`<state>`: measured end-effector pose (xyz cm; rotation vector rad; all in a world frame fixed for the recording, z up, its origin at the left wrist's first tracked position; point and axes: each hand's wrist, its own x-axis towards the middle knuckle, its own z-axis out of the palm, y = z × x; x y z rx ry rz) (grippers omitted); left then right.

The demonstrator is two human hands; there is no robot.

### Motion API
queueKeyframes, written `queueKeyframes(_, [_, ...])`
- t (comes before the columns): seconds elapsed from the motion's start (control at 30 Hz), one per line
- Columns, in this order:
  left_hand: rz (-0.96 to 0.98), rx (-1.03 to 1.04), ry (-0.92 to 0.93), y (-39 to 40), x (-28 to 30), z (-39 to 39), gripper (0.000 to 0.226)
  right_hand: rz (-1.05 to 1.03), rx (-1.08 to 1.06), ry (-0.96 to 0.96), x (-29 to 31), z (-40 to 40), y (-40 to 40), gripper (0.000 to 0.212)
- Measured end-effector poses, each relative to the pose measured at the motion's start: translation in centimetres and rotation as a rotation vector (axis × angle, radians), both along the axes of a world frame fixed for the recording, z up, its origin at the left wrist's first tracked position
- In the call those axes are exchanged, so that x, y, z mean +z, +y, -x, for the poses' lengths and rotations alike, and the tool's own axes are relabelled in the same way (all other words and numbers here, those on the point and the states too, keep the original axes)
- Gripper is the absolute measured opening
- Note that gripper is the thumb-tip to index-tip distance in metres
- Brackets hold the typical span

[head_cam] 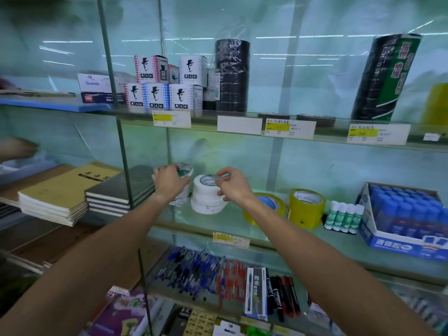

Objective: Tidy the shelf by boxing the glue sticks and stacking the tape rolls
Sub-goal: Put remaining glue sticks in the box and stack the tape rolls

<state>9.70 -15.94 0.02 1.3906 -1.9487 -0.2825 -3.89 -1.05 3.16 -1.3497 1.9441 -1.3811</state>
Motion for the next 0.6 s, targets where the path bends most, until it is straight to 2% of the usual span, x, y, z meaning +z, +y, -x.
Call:
queueKeyframes(0.17, [-0.048, 0.004, -0.143, -2.5, -1.4, 0.0, 0.059, -0.015, 0.001, 0.032, 0.1, 0.9, 0.1, 0.015])
queueKeyframes(0.6, [-0.079, 0.032, -0.295, -2.4, -1.7, -0.2, 0.057, 0.034, -0.088, 0.048, 0.3, 5.2, 3.3, 0.008])
